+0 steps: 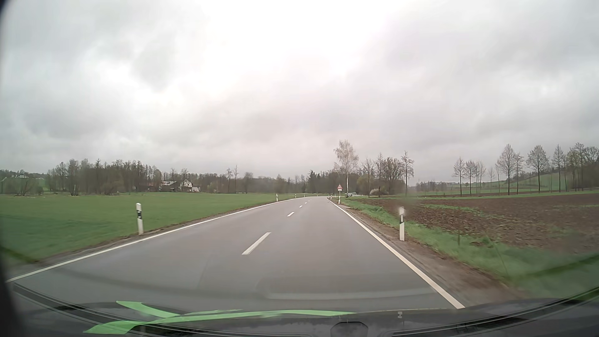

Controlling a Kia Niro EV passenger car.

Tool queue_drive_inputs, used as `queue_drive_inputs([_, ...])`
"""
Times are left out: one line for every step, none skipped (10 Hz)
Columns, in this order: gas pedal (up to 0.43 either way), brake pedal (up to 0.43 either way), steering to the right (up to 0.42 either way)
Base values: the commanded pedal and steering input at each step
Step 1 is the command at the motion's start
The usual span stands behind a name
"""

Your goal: Follow the waypoints while adhering to traffic rules and regulations

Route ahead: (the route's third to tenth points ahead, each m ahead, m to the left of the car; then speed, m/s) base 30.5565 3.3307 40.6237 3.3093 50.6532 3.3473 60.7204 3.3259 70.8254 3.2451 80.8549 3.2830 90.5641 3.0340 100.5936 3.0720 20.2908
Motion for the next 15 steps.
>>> queue_drive_inputs([0.067,0.000,-0.005])
queue_drive_inputs([0.067,0.000,-0.004])
queue_drive_inputs([0.079,0.000,-0.005])
queue_drive_inputs([0.079,0.000,-0.005])
queue_drive_inputs([0.087,0.000,-0.004])
queue_drive_inputs([0.098,0.000,-0.004])
queue_drive_inputs([0.098,0.000,-0.004])
queue_drive_inputs([0.118,0.000,-0.004])
queue_drive_inputs([0.130,0.000,-0.004])
queue_drive_inputs([0.138,0.000,-0.003])
queue_drive_inputs([0.150,0.000,-0.002])
queue_drive_inputs([0.150,0.000,-0.001])
queue_drive_inputs([0.150,0.000,-0.001])
queue_drive_inputs([0.150,0.000,-0.001])
queue_drive_inputs([0.150,0.000,0.002])
